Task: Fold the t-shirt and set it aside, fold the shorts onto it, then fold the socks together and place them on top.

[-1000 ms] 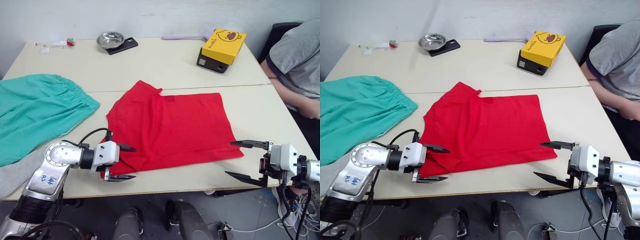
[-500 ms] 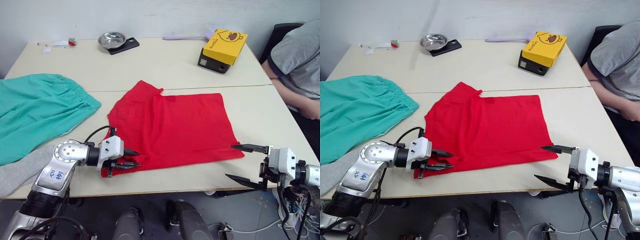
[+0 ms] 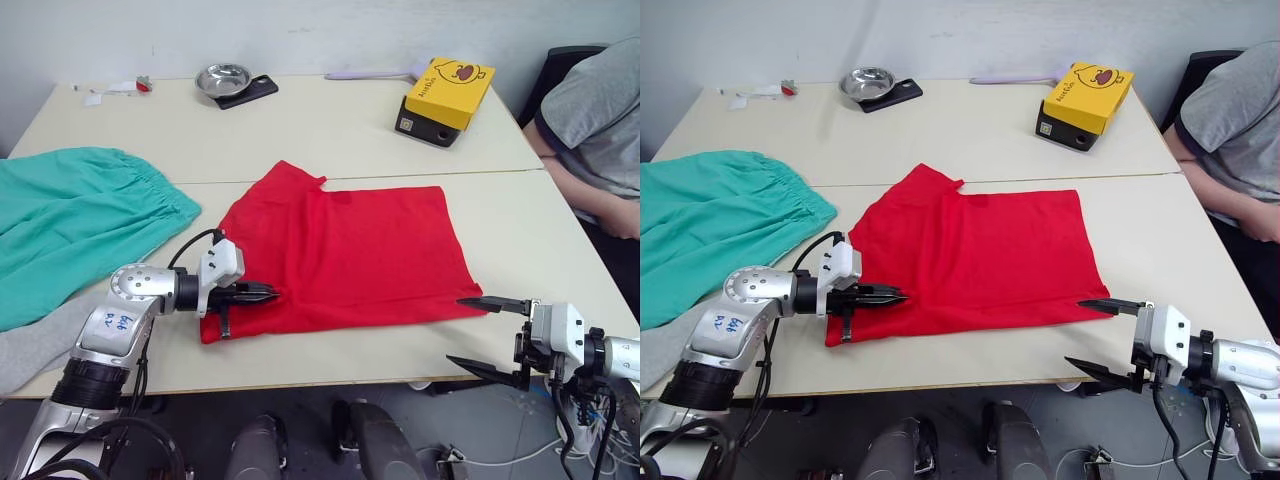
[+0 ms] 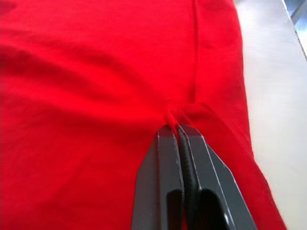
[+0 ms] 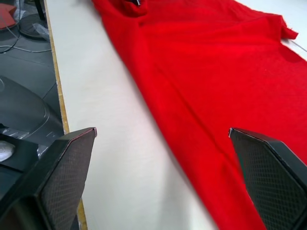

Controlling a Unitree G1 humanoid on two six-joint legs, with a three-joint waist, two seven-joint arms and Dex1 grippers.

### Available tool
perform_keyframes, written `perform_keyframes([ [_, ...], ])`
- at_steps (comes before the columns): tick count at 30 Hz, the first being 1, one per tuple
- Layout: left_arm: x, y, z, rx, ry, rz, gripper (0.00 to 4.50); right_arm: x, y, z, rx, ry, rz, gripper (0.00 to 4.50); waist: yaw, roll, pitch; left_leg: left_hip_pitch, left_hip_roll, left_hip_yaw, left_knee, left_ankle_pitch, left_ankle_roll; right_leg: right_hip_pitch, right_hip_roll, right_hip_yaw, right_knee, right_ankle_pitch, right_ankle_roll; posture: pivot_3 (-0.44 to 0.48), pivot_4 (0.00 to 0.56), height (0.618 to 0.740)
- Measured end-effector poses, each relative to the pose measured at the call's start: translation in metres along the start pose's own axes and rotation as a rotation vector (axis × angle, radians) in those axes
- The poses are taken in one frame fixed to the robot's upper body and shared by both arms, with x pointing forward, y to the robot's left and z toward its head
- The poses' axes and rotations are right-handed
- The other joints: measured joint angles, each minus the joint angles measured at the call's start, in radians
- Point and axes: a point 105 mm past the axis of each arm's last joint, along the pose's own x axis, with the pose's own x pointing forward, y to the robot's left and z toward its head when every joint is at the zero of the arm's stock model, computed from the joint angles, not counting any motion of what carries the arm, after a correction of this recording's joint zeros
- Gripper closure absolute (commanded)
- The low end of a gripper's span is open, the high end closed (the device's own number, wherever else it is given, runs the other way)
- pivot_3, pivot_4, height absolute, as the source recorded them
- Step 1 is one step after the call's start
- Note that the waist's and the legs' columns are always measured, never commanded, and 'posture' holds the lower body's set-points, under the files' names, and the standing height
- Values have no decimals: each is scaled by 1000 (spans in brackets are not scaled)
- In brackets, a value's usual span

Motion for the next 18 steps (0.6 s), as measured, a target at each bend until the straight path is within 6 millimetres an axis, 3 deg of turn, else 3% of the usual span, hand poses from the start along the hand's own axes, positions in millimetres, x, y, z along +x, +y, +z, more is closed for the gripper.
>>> perform_keyframes([
  [4, 0, 2, -3, -39, 4, -2, 4473, -1, 3, -3, 16, 7, 2, 0, 0, 0, 0, 0, 0, 0, 0, 0, 0, 0, 0, 0, 0, 0, 0, 0, 150, 740],
  [7, -2, 2, -8, -92, 5, -6, 3840, -1, 7, -6, 34, 14, 8, 0, -1, 0, 0, 0, 0, 0, 0, 0, 0, 0, 0, 0, 0, 0, 0, 0, 150, 740],
  [11, -12, 15, 3, -41, -60, 98, 2588, 0, 8, -7, 39, 10, 7, 0, 0, 0, 0, 0, 0, 0, 0, 0, 0, 0, 0, 0, 0, 0, 0, 0, 150, 740],
  [15, -43, 34, 19, 16, -177, 257, 2588, 1, 10, -9, 55, 2, -4, 0, -2, 0, 0, 0, 0, 0, 0, 0, 0, 0, 0, 0, 0, 0, 0, 0, 150, 740],
  [18, -59, 22, 25, -5, -237, 244, 2588, 1, 9, -9, 61, -4, -15, 0, -2, 0, 0, 0, 0, 0, 0, 0, 0, 0, 0, 0, 0, 0, 0, 0, 150, 740],
])
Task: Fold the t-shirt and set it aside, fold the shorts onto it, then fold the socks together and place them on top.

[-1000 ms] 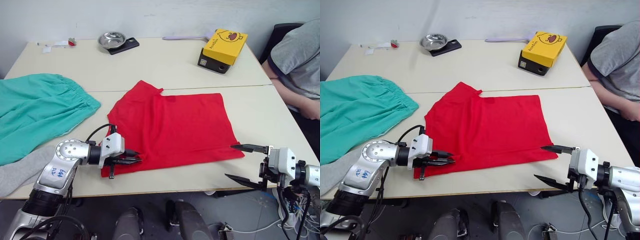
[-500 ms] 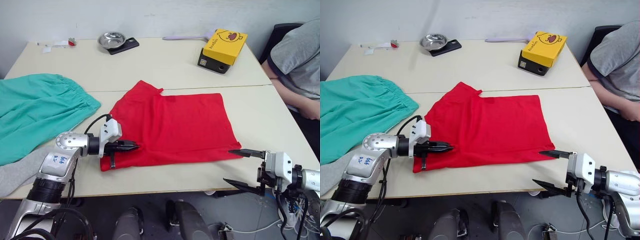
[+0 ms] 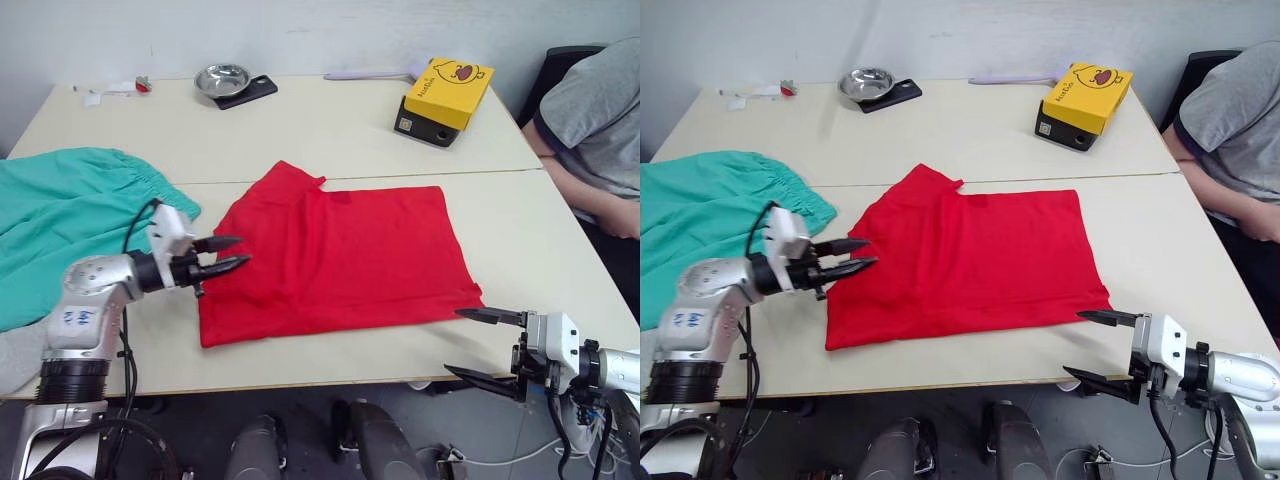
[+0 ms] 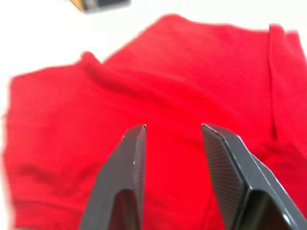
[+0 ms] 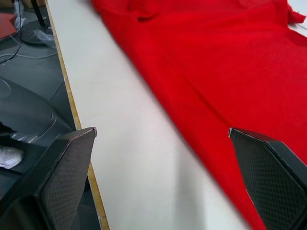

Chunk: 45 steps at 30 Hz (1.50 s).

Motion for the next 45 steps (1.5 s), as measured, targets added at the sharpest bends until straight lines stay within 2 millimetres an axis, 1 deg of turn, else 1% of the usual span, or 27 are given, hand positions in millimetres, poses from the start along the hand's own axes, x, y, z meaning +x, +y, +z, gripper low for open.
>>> perform_keyframes([
  [1, -4, -7, -1, -8, 8, -28, 2588, 1, -1, 1, 2, -7, -3, 0, 0, 0, 0, 0, 0, 0, 0, 0, 0, 0, 0, 0, 0, 0, 0, 0, 150, 740],
  [3, -8, -23, -4, -17, 29, -90, 3001, 6, -1, 5, 15, -27, 3, 381, 1, 0, 0, 0, 0, 0, 0, 0, 0, 0, 0, 0, 0, 0, 0, 0, 150, 740],
  [4, -11, -36, -8, -11, 62, -139, 3222, 13, 0, 10, 27, -54, 24, 626, -1, 0, 0, 0, 0, 0, 0, 0, 0, 0, 0, 0, 0, 0, 0, 0, 150, 740],
  [5, -11, -46, -11, -9, 76, -180, 3487, 18, 1, 15, 34, -75, 41, 892, -1, 0, 0, 0, 0, 0, 0, 0, 0, 0, 0, 0, 0, 0, 0, 0, 150, 740],
  [6, -9, -57, -13, -3, 83, -224, 3864, 24, 3, 19, 41, -91, 66, 1325, 1, 0, 0, 0, 0, 0, 0, 0, 0, 0, 0, 0, 0, 0, 0, 0, 150, 740],
  [8, -4, -70, -17, 7, 94, -272, 4488, 35, 5, 23, 35, -103, 98, 2024, 2, 0, 0, 0, 0, 0, 0, 0, 0, 0, 0, 0, 0, 0, 0, 0, 150, 740],
  [11, 5, -80, -27, 34, 116, -295, 4500, 56, 5, 22, -16, -89, 116, 3087, 4, -1, -1, 0, -1, -1, 0, 0, 1, 0, 0, 0, -1, 0, -1, 0, 150, 740],
  [14, 17, -87, -40, 60, 148, -292, 4500, 77, 1, 14, -61, -48, 104, 4180, 3, -2, -1, -1, -1, -1, 0, 0, 1, 0, 0, 0, -1, 0, -1, 0, 150, 740],
  [15, 19, -87, -44, 67, 165, -283, 4500, 82, 0, 10, -74, -30, 94, 4456, 2, -2, -1, -1, -1, -1, 0, 0, 1, 0, 0, 0, -1, 0, -1, 0, 150, 740],
  [18, 21, -84, -58, 60, 209, -226, 4500, 98, -7, -1, -92, 5, 50, 4456, 0, -2, -1, -1, 0, 0, -1, 0, 1, -1, 0, 0, -1, 0, -1, 0, 150, 740],
  [20, 19, -83, -65, 50, 231, -186, 4500, 105, -13, -5, -93, 17, 15, 4456, -4, -2, -1, -1, 0, 0, -1, 0, 0, -1, 0, 0, -1, 0, -1, 0, 150, 740],
  [23, 14, -82, -72, 27, 243, -127, 4500, 107, -22, -7, -102, 33, -24, 4456, -1, -2, -2, -1, 0, 0, -1, 0, 1, -1, 0, 0, -1, 0, -1, 0, 150, 740],
  [26, 5, -79, -75, 3, 253, -70, 4500, 104, -28, -11, -102, 44, -65, 4456, -1, -2, -2, -1, 0, 0, -1, -1, 1, -1, 0, 0, -1, 0, -1, 0, 150, 740],
  [29, -4, -74, -76, -29, 252, -13, 4500, 89, -41, -16, -122, 78, -130, 4456, 0, -2, -2, 0, 0, 0, -1, -1, 3, -1, 0, 0, -1, 0, -1, 0, 150, 740],
  [32, -13, -67, -77, -73, 248, 48, 4500, 64, -58, -25, -146, 126, -209, 4456, 0, -2, -2, 0, 0, 0, -1, -2, 3, -1, 0, 0, -1, 0, -1, 0, 150, 740],
  [37, -21, -58, -77, -161, 216, 129, 4500, 40, -64, -34, -175, 149, -249, 4456, -2, -2, -2, 0, 0, 0, -1, -1, 3, -1, 0, 0, -1, 0, -1, 0, 150, 740],
  [40, -27, -57, -80, -212, 201, 150, 4500, 20, -74, -40, -181, 177, -304, 4456, -2, -2, -3, 0, 0, 0, -1, -1, 2, -1, 0, 0, -1, 0, -1, 0, 150, 740],
  [43, -33, -57, -80, -238, 188, 146, 4500, 7, -83, -39, -185, 175, -357, 4456, -2, -2, -2, 0, 0, 0, -1, -1, 2, -1, 0, 0, -1, 0, -1, 0, 150, 740],
  [45, -33, -62, -73, -278, 142, 93, 4500, 5, -86, -32, -167, 133, -372, 4456, -2, -2, -2, 0, 0, 0, -1, -1, 2, -1, 0, 0, -1, 1, -1, 0, 150, 740],
])
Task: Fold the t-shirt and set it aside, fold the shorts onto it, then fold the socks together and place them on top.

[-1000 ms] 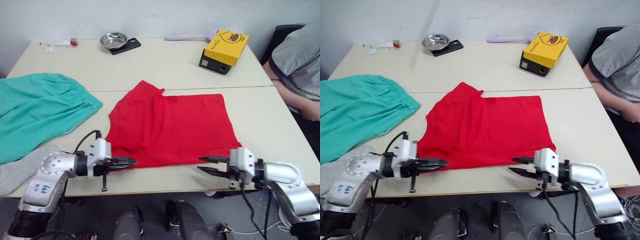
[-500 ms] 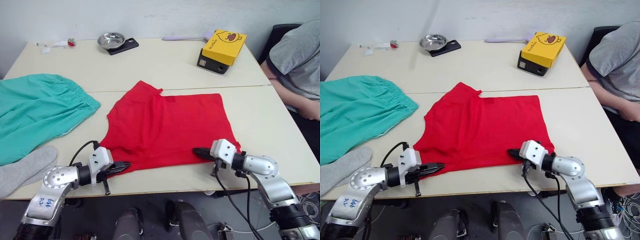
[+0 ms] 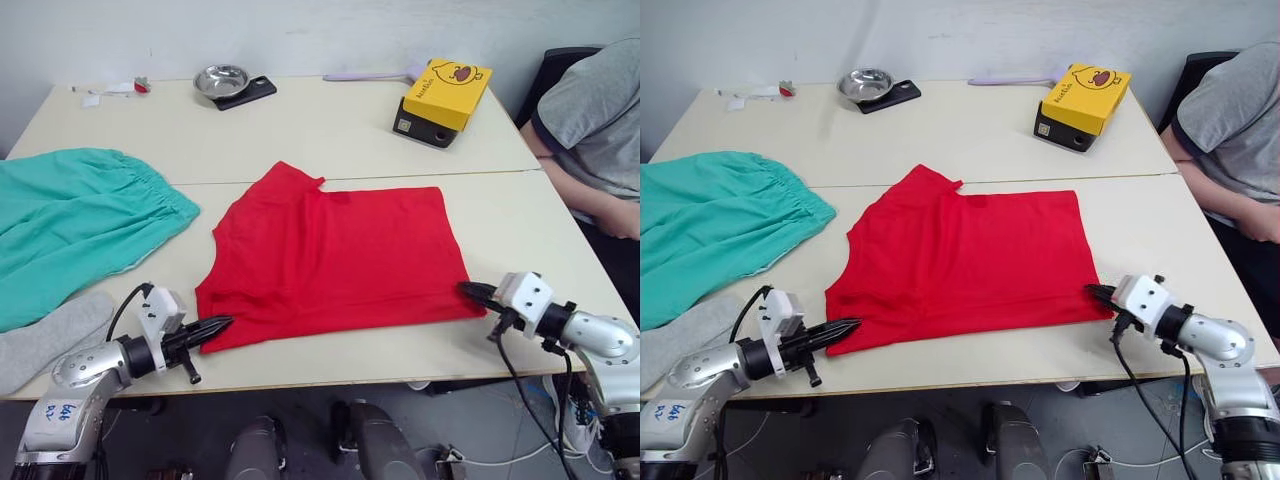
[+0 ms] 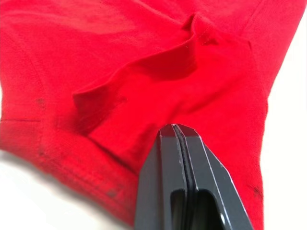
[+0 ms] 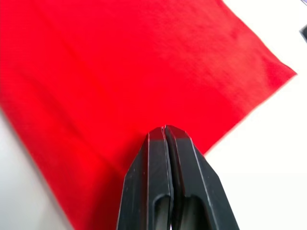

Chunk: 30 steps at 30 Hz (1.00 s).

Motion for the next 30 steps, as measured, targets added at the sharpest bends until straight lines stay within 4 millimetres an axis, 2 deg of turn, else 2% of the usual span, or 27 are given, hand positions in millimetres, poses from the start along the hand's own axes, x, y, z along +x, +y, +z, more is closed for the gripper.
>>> perform_keyframes([
  [4, 3, -13, 18, 26, -29, -131, 4500, 6, 9, 40, 28, -179, 64, 4456, 1, 0, 0, 0, 0, 0, 0, 0, 0, 0, 0, 0, 0, 0, 0, 0, 150, 740],
  [8, 29, -20, 40, 111, -88, -202, 4500, 19, 38, 65, 50, -265, 192, 4456, 7, 0, 0, 0, 0, -1, 0, 0, 0, 1, -1, 0, -1, 1, 1, 0, 150, 740],
  [12, 63, -25, 31, 161, -45, -235, 4500, 35, 69, 66, 77, -265, 294, 4456, 4, 0, 0, 0, -1, 0, 0, 0, 0, 2, -1, 0, -2, 1, 2, 0, 150, 740],
  [16, 83, -12, 20, 192, -9, -158, 4500, 54, 93, 52, 75, -218, 360, 4456, -1, -1, 0, 0, 0, 0, 0, 0, -1, 1, 0, 0, -1, 1, 2, 0, 150, 740],
  [19, 83, -2, 20, 217, 6, -95, 4500, 57, 90, 39, 85, -171, 331, 4456, 3, -1, -1, 0, 0, 0, 0, 1, -1, 0, 0, 0, -1, 1, 1, 0, 150, 740],
  [23, 80, 7, 21, 246, 14, -30, 4500, 47, 75, 28, 66, -131, 274, 4456, 4, -1, -1, 0, -1, 0, 1, 0, 0, 1, -1, 0, -1, 1, 1, 0, 150, 740],
  [30, 42, 28, 16, 238, 50, 121, 4500, 8, 36, -4, 66, -9, 137, 4456, 1, 0, -1, 1, 0, 0, 0, 0, 0, 1, -1, 0, -1, 1, 1, 0, 150, 740],
])
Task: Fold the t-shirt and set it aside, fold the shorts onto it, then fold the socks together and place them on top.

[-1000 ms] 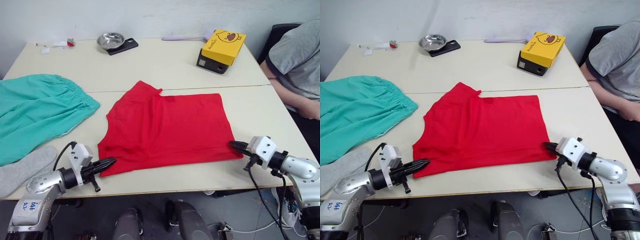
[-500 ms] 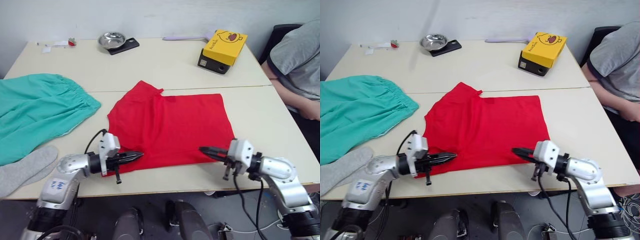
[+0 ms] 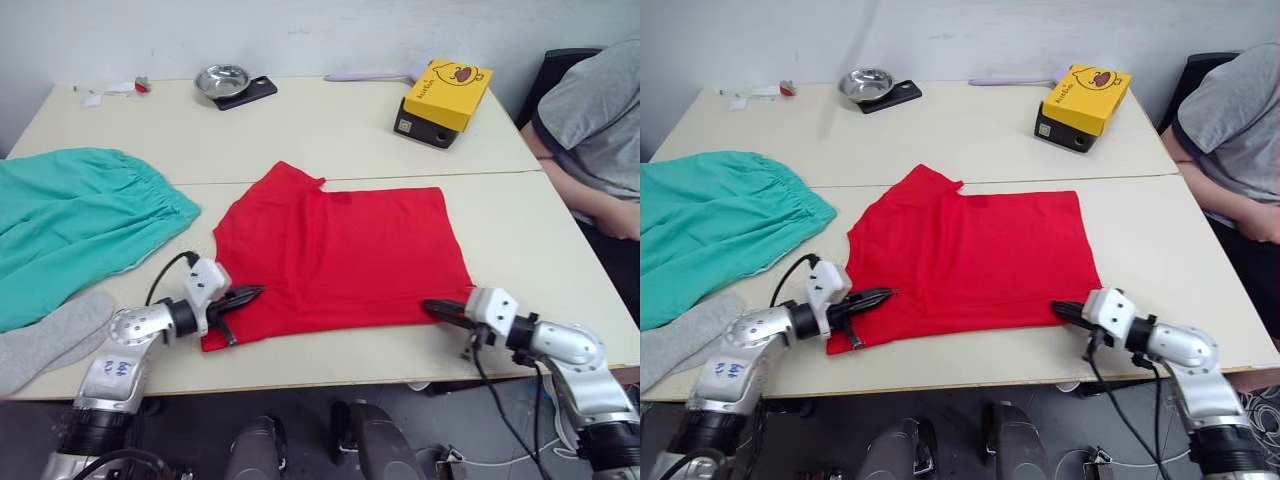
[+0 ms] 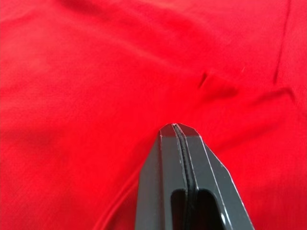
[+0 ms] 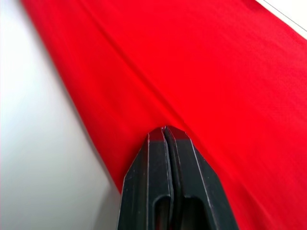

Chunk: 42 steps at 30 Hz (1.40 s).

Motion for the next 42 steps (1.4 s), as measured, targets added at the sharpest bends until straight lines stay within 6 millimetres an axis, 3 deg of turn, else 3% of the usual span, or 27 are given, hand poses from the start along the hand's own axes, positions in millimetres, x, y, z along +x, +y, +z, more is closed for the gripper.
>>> perform_keyframes([
  [4, -19, 5, -5, -12, 9, 22, 4500, -16, -11, -10, 3, 27, -53, 4456, 1, 0, 0, 0, 0, 0, 0, 0, 1, 0, 0, 0, 0, 0, 0, 0, 150, 740],
  [7, -27, -3, 3, -50, -57, -49, 4500, -17, -13, 0, 15, -26, -46, 4456, 0, 0, 0, -1, 0, 0, 0, 0, 0, 0, 0, 0, 0, 0, 0, 0, 150, 740],
  [10, -33, -20, 21, -23, -105, -179, 4500, -4, -8, 33, -16, -149, 10, 4456, -2, 0, 0, 0, 1, 0, -1, 0, 0, 0, 1, 0, 0, 0, 0, 0, 150, 740],
  [14, -32, -39, 19, 7, -64, -258, 4500, 34, 28, 65, -15, -262, 137, 4456, 0, 0, 0, -1, 1, -1, -2, 0, 0, -1, 1, 0, 0, 0, 0, 0, 150, 740],
  [17, -31, -48, 2, -12, -5, -266, 4500, 56, 56, 68, 6, -252, 205, 4456, 2, 0, 0, -2, 1, 0, -1, 0, 0, -2, 0, 0, -1, 0, -1, 0, 150, 740],
  [21, -36, -56, -14, -9, 51, -261, 4500, 62, 57, 58, 6, -193, 174, 4456, 3, 0, 0, -3, 0, 0, 0, -2, 1, -2, -1, 0, -2, 0, -1, 0, 150, 740],
  [24, -41, -54, -18, 10, 58, -226, 4500, 54, 41, 37, 14, -120, 114, 4456, 3, 0, -1, -2, -1, 0, -1, -4, 5, -2, -2, 0, -2, 0, -1, 0, 150, 740],
  [32, -61, -39, -28, 40, 72, -181, 4500, -6, -25, -7, -24, 47, -32, 4456, -3, 0, -1, -1, 0, 0, -1, -4, 6, -1, 0, 0, -2, -1, -3, 0, 150, 740],
  [34, -66, -36, -30, 28, 58, -183, 4500, -15, -37, -12, -14, 55, -66, 4456, -5, 0, -1, -1, 0, 0, -1, -3, 5, -1, 1, 0, -2, -1, -3, 0, 150, 740],
  [36, -71, -37, -27, 11, 21, -208, 4146, -20, -39, -11, 12, 34, -57, 4500, -6, 0, -1, -1, 1, 0, -2, -3, 5, -2, 1, 0, -2, -1, -3, 0, 150, 740],
  [38, -76, -34, -18, 5, -22, -217, 3713, -25, -40, 2, 38, -54, -31, 3922, -3, 1, -1, -2, 1, -1, -1, -3, 5, -2, 1, 0, -2, -1, -3, 0, 150, 740],
  [42, -86, -24, -4, 85, 13, -234, 2418, -34, -31, 25, -10, -92, 102, 2539, 1, 1, -1, -1, 1, -1, -1, -3, 5, -2, 1, 0, -3, -1, -2, 0, 150, 740],
])
